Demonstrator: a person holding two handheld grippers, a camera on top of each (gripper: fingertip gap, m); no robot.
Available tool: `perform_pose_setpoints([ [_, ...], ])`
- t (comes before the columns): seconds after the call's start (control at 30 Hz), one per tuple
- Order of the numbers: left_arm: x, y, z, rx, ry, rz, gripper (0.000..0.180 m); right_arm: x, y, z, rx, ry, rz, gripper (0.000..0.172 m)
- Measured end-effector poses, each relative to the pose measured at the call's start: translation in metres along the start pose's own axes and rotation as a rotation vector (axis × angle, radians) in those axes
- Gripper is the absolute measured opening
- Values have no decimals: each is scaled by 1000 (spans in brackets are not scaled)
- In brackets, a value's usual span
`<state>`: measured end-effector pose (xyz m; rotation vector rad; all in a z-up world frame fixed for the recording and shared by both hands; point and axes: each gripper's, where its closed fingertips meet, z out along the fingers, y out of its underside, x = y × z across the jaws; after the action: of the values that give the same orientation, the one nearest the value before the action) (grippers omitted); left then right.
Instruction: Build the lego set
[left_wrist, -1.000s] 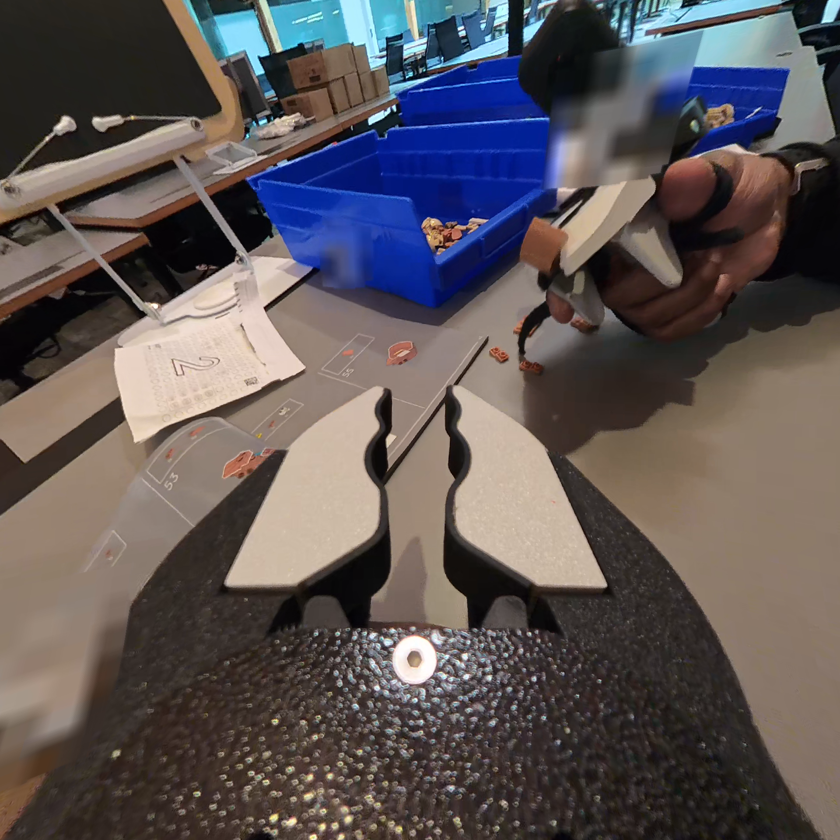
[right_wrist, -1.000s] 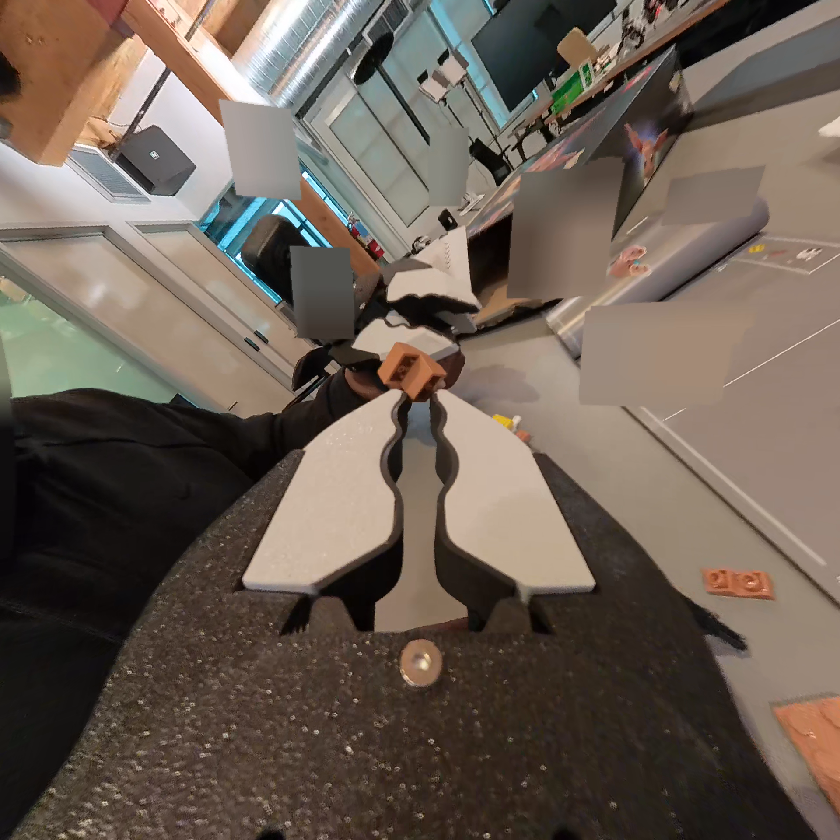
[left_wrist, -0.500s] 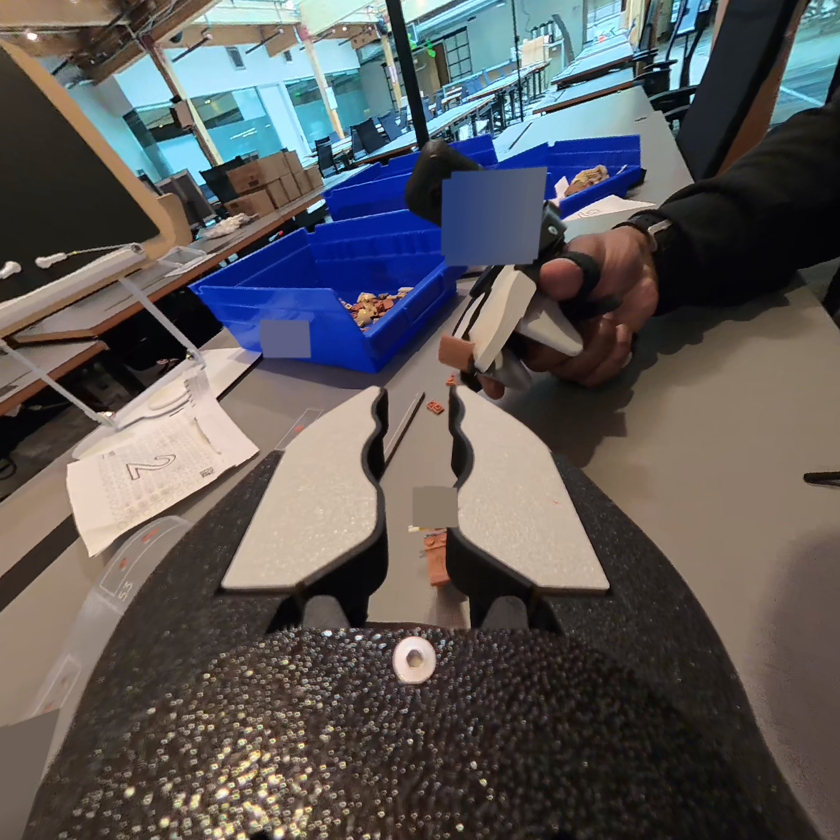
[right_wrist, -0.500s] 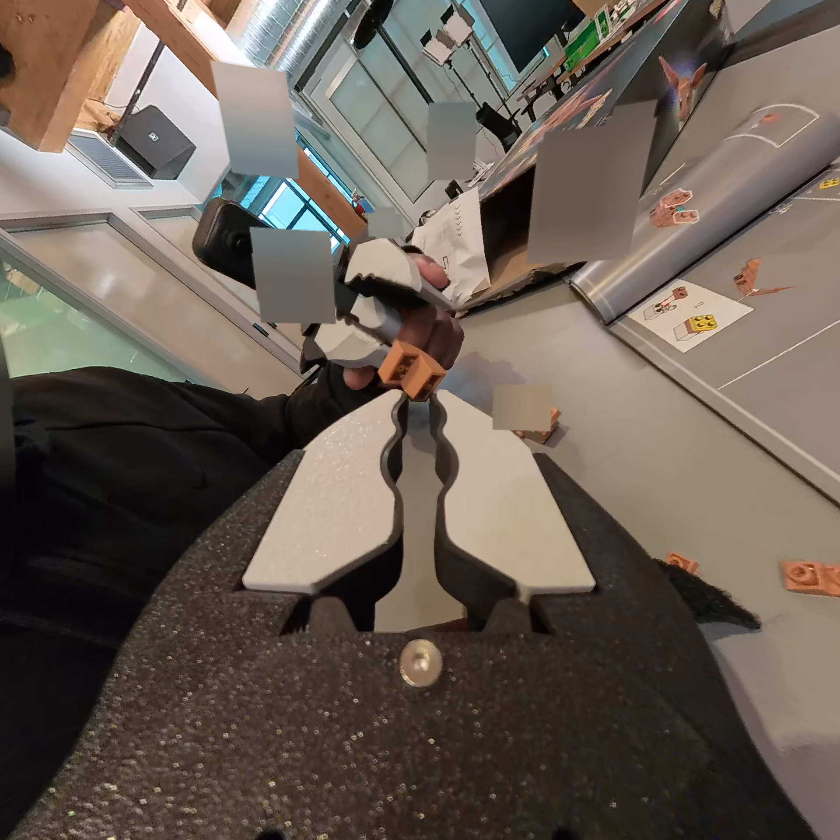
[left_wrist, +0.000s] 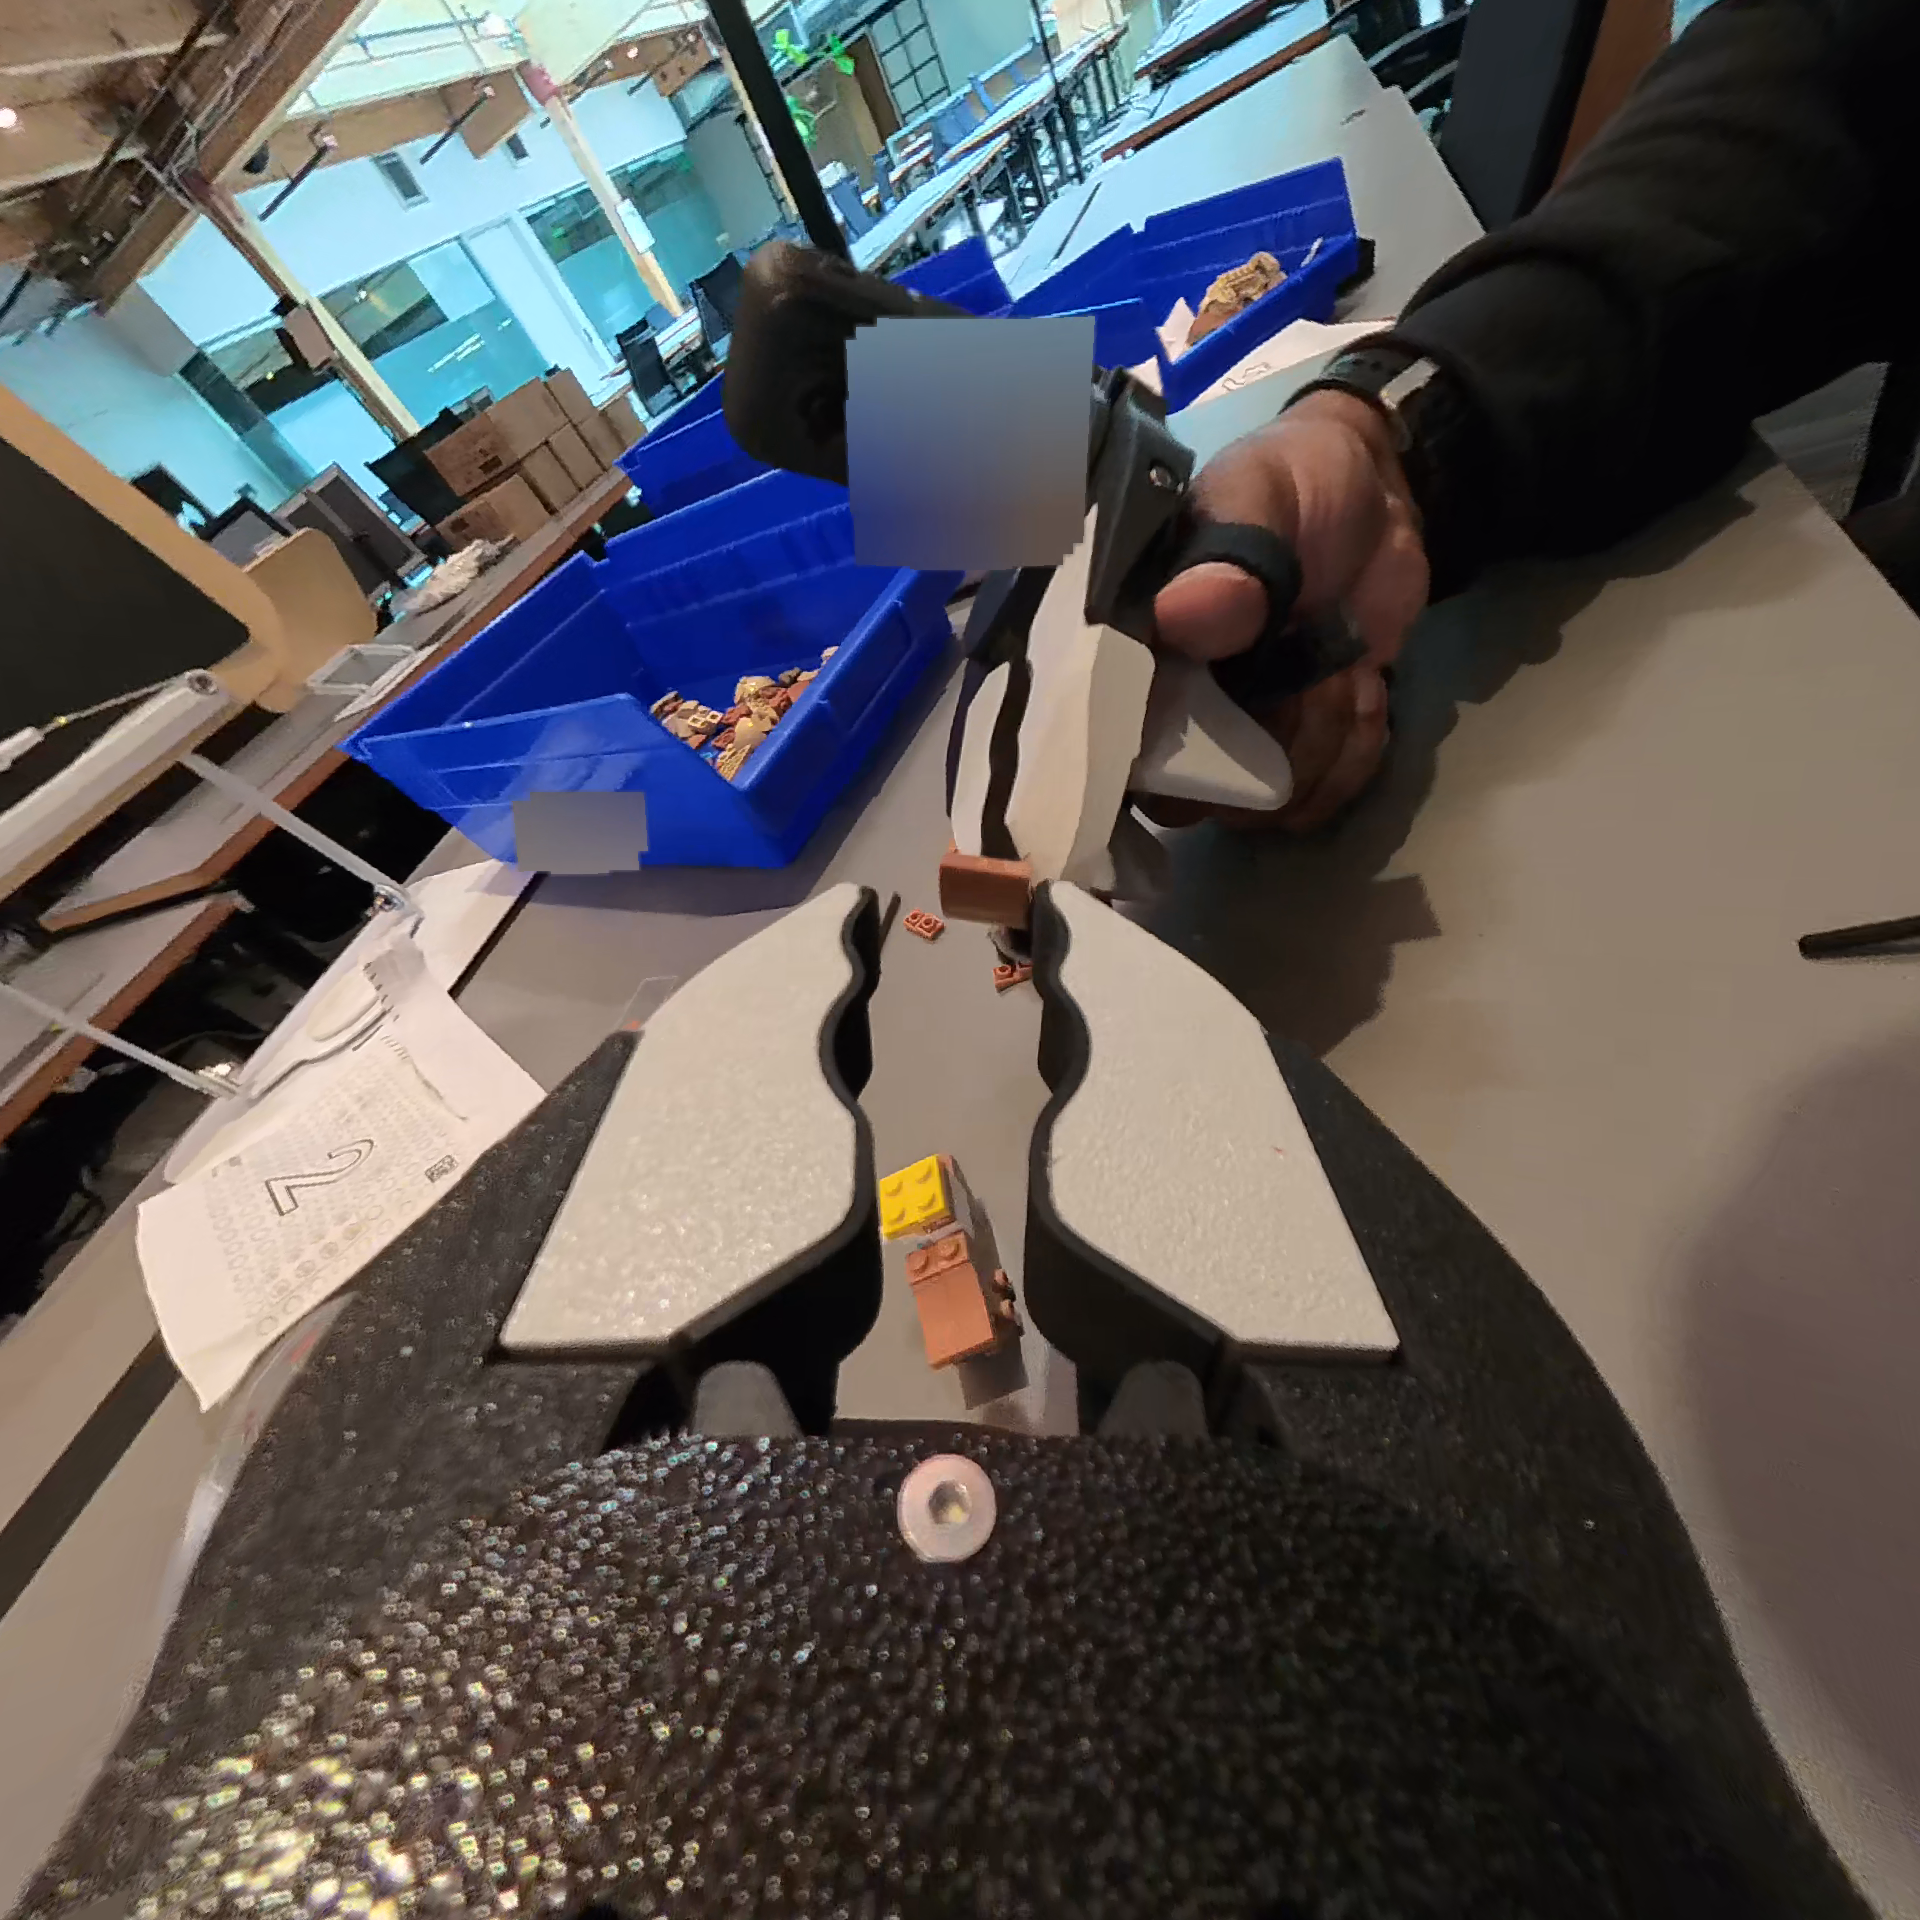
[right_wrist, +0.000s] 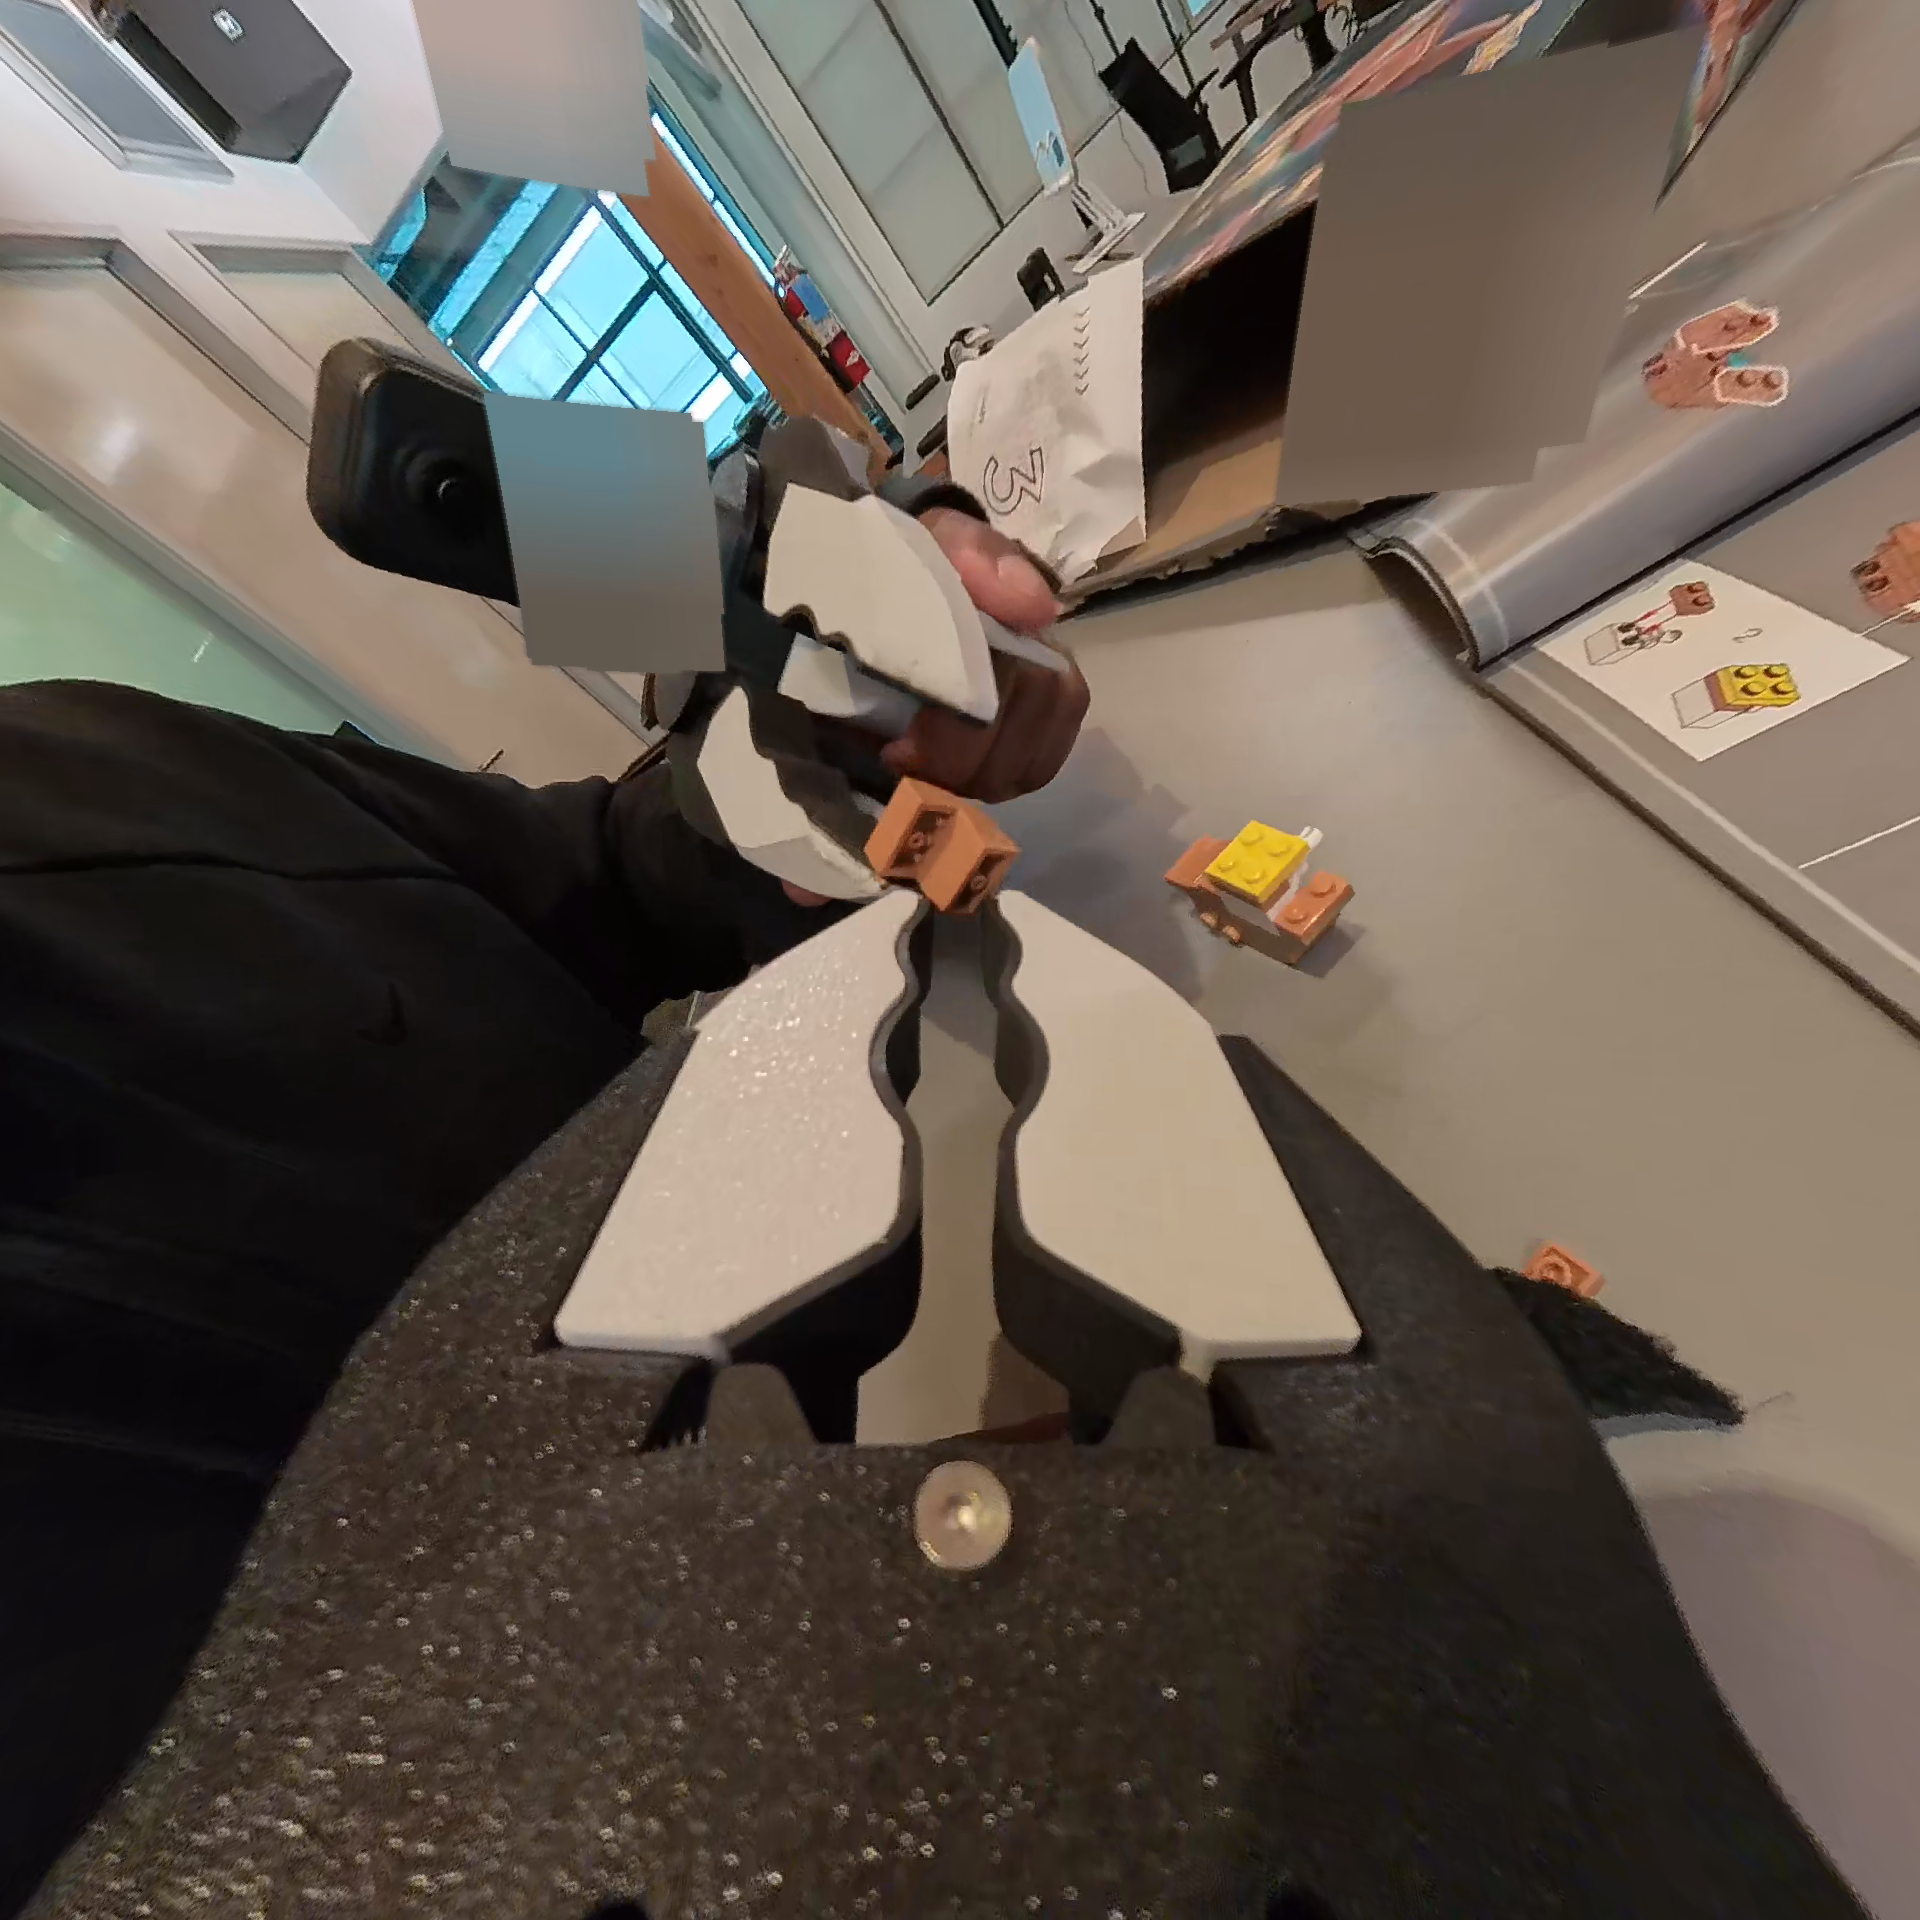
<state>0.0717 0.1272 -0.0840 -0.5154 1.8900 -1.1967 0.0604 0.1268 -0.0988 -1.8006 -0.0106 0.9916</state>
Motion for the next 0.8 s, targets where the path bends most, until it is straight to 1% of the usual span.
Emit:
perform_pose_setpoints([
  [0.27,18,-5,-2,24,79,100,16,-6,12,4,-77,-18,-57,8],
  [0.4,22,-4,-3,12,86,156,16,-6,15,5,-105,17,-147,8],
  [0.53,25,-2,-3,2,79,245,16,-5,18,6,-129,39,-200,8],
  [0.67,28,-1,-4,-4,82,306,16,-5,21,6,-149,50,-219,9],
  [0.8,31,5,-3,-33,96,327,16,0,27,5,-188,79,-207,9],
])
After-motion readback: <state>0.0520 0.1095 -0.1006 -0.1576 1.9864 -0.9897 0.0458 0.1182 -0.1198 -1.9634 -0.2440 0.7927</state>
